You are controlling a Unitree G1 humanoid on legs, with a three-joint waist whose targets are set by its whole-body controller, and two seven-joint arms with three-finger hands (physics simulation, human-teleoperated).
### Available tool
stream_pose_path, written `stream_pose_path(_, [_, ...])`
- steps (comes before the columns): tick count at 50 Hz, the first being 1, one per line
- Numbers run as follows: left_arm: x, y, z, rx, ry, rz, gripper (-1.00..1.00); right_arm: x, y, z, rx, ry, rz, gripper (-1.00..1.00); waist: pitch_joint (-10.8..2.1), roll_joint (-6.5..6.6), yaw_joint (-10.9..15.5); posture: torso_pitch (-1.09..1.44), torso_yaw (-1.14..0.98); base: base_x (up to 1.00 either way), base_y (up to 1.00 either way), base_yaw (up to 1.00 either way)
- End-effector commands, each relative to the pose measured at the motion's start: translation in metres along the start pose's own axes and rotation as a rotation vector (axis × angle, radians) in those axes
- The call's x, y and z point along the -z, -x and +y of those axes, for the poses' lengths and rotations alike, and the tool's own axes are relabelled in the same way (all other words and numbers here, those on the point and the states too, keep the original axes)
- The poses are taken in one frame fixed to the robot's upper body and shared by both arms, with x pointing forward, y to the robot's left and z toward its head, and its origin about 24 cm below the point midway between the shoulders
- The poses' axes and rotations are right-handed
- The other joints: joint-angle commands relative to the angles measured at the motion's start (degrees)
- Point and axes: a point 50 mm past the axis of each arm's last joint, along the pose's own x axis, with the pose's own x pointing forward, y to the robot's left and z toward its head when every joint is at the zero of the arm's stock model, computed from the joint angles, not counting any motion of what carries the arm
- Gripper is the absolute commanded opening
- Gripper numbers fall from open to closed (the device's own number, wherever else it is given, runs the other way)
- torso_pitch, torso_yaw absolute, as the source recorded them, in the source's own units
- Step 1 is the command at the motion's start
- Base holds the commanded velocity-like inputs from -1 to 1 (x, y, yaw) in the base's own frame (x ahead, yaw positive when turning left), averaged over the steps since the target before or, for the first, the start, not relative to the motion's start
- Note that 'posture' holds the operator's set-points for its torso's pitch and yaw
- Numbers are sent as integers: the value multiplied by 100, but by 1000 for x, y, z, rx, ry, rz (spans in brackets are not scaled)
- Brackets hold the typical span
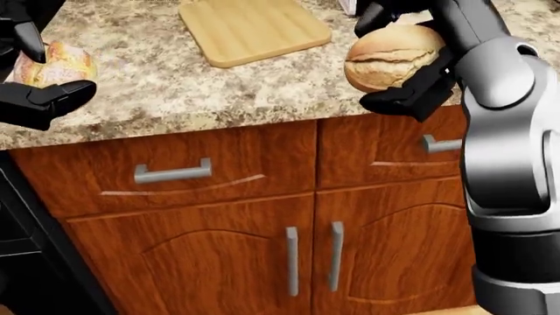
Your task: Place all breads on the cutting board.
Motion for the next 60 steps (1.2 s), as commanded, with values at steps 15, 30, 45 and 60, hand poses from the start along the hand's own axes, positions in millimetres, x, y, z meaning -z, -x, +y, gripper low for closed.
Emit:
stream_pose_path(15, [-29,1,5,-17,8,-135,-100,-25,5,-22,101,26,-119,-100,-43,-555,-53,0,0,3,0,0])
stream_pose_path(30, [-27,0,5,-18,8,-132,-100,-22,3,-19,97,23,-110,-100,-148,-454,18,0,0,26,0,0])
stream_pose_path(45, [-27,3,1,-9,-2,-137,-100,-25,7,-20,82,21,-123,-100,-225,-148,-137,0,0,6,2,42])
stream_pose_path(60, [-26,2,1,-7,-4,-137,-100,-23,5,-23,108,1,-122,-100,-156,-974,51,0,0,26,0,0])
